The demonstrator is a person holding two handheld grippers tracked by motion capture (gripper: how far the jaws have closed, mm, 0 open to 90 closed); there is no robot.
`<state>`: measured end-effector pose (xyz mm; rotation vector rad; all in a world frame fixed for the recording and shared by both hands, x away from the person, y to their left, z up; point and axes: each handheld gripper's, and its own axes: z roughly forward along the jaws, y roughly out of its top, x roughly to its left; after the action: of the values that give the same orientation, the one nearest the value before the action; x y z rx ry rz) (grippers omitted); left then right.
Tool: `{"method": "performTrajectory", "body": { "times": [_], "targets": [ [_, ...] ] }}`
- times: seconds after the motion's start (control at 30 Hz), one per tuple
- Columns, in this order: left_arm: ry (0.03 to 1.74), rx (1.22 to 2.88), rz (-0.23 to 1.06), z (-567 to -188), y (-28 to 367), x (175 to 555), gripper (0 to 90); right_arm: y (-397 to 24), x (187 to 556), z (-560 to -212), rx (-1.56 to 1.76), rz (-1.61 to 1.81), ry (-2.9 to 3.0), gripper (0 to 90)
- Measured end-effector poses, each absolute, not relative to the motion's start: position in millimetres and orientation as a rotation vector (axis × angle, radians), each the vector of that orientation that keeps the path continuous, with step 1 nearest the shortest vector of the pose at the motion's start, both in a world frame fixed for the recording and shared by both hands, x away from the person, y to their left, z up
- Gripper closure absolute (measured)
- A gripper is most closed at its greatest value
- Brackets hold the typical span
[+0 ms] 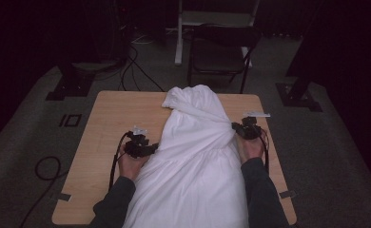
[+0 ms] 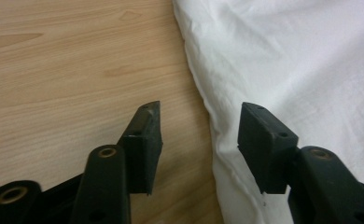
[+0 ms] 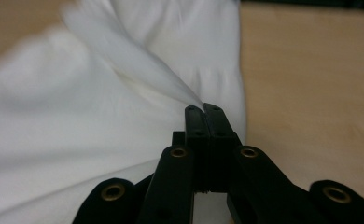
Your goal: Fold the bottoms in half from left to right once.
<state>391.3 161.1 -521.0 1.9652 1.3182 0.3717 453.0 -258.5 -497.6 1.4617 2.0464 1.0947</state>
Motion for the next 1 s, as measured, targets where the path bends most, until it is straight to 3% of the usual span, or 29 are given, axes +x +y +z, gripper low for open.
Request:
{"method": "performTrajectory", "body": {
  "times": [0.23,0.47,0.5,0.57,0.67,1.0],
  "targets": [
    [1.317,2.038,0.388,-530.0,136.8,422.1,44.9,-253.0,465.0,-536.9,1.563,0.88,2.131,87.6],
    [1.31,2.039,0.333,-541.8,124.7,446.9,46.6,-249.8,466.7,-540.5,1.554,0.857,2.149,87.8],
    [1.296,2.046,0.351,-542.6,124.4,447.2,48.6,-249.6,466.6,-540.4,1.553,0.857,2.15,87.7],
    [1.307,2.066,0.396,-541.9,124.2,445.8,62.3,-248.9,465.7,-540.8,1.545,0.859,2.149,87.7],
    [1.291,2.057,0.361,-543.0,131.5,439.2,81.4,-246.5,462.1,-541.7,1.531,0.876,2.156,87.6],
    [1.332,2.001,0.323,-545.6,166.8,390.9,84.9,-233.6,423.0,-544.4,1.465,0.965,2.241,87.5]
  ]
}}
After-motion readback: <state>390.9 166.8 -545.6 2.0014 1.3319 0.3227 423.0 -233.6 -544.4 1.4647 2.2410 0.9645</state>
